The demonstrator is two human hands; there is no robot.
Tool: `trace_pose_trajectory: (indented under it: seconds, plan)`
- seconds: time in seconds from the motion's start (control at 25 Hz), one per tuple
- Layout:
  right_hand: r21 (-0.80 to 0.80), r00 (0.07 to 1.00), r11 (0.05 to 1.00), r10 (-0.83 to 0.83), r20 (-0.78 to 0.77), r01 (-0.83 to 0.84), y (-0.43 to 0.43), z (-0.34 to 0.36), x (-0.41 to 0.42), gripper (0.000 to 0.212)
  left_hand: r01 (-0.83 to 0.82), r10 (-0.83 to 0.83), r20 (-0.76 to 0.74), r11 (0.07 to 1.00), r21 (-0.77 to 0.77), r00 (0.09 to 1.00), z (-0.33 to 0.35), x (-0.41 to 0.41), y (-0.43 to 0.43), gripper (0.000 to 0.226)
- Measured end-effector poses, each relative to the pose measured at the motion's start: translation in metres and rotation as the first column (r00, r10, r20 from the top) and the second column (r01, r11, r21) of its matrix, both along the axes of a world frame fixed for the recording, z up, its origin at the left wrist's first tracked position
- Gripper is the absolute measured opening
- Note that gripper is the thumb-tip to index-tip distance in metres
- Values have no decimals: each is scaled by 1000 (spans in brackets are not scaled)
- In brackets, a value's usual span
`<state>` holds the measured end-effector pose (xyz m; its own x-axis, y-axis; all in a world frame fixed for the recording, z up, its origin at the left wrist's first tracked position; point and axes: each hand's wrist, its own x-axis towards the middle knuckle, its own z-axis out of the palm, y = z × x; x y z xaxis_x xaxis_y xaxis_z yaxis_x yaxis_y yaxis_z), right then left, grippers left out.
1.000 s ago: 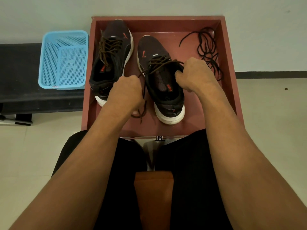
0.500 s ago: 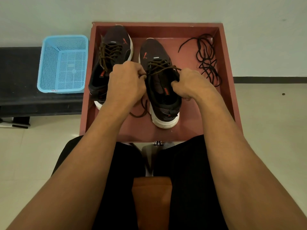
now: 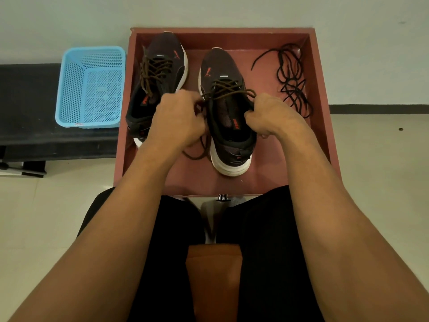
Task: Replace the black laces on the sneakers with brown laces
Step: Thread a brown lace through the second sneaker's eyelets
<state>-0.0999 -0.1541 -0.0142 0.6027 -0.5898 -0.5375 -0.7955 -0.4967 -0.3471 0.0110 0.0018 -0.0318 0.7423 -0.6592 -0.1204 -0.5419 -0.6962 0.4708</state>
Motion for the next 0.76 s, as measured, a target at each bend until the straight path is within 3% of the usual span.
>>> trace_pose_trajectory:
  seconds: [0.12,0.24,0.4,0.48,0.56,0.68,0.76]
  plan:
    - [8,1000,1000,-2,14,2,-2,-2,-1,14,-23,16,-37,980,-196,999,9,2,-6,15]
    - [17,1000,1000,-16,20,16,0,0,-1,15,-62,61,-12,985,-163,998,7,4,-4,10]
    - [42,999,998,-39,18,38,1,1,-1,16,-67,63,26,981,181,998,2,-1,-1,18]
    - [46,999,998,-36,21,35,1,1,-1,18,-9,20,-22,916,402,1000,4,-7,-1,30]
    - [47,999,998,-33,19,32,0,2,-2,18,58,-19,-82,864,500,996,5,-13,-1,38]
    - [48,999,998,-34,11,33,0,1,-1,17,46,-7,-89,894,446,996,1,-9,0,34]
    - [52,999,998,-32,2,32,0,0,-1,17,28,-18,-38,957,289,999,-1,-6,1,24]
